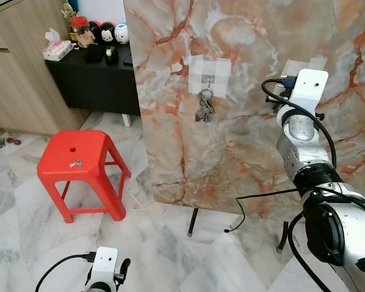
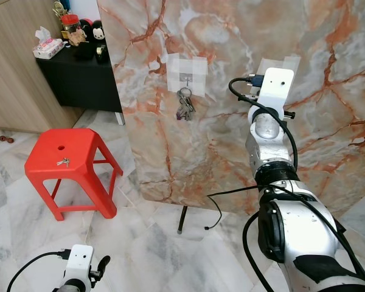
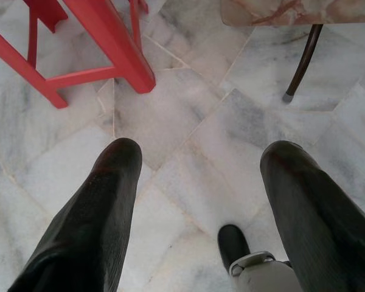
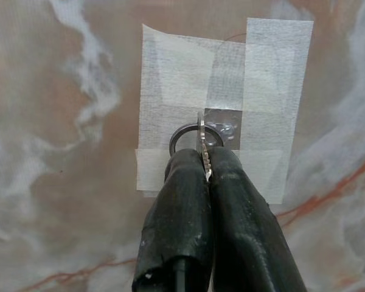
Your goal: Hang keys on a hook
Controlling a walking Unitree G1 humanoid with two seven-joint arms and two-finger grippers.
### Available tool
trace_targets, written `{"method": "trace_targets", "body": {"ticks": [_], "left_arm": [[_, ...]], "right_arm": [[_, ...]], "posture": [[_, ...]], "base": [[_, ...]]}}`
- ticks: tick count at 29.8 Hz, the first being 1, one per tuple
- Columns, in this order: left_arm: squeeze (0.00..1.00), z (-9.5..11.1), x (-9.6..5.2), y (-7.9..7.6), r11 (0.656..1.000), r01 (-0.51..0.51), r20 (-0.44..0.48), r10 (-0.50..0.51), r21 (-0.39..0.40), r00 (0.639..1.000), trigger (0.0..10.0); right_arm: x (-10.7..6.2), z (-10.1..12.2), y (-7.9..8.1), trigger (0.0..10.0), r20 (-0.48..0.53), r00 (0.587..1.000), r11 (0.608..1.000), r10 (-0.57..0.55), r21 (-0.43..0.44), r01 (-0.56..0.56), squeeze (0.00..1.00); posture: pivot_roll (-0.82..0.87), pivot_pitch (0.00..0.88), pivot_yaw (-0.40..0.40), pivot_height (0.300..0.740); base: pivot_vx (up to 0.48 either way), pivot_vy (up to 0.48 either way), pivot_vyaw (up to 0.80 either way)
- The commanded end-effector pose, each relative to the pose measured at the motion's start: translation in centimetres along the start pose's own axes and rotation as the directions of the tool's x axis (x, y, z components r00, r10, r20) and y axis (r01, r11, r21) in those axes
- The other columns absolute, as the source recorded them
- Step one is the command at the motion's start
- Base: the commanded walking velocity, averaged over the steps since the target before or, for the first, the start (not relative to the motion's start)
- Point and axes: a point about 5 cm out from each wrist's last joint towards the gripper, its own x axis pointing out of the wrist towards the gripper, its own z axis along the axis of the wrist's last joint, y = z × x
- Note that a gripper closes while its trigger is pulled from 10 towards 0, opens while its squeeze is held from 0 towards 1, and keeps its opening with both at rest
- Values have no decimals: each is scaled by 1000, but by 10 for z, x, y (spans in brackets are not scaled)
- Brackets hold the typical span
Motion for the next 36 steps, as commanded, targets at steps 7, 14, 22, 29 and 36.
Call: {"method": "trace_targets", "body": {"ticks": [7, 14, 22, 29, 36], "left_arm": [[0, -4, -1, 2, 1000, 9, -32, -8, 25, 999, 10000], [0, -3, 0, 2, 1000, 9, -29, -8, 25, 1000, 10000], [0, -3, 0, 2, 1000, 9, -28, -8, 24, 1000, 10000], [0, -3, 0, 2, 1000, 9, -28, -8, 24, 1000, 10000], [0, -3, 0, 2, 1000, 9, -28, -8, 24, 1000, 10000]], "right_arm": [[1, 6, -2, 10000, 17, 1000, 1000, -18, 8, 17, 0], [-3, -4, 1, 10000, 8, 1000, 1000, -8, 14, 8, 0], [-4, -7, 3, 10000, 6, 1000, 1000, -5, 15, 5, 0], [-4, -7, 3, 10000, 6, 1000, 1000, -5, 15, 5, 0], [-4, -7, 3, 10000, 6, 1000, 1000, -5, 15, 5, 0]], "posture": [[7, 67, -17, 740], [7, 66, -16, 740], [7, 66, -16, 740], [7, 66, -16, 740], [7, 66, -16, 740]], "base": [[0, 0, 0], [0, 0, 0], [0, 0, 0], [0, 0, 0], [0, 0, 0]]}}
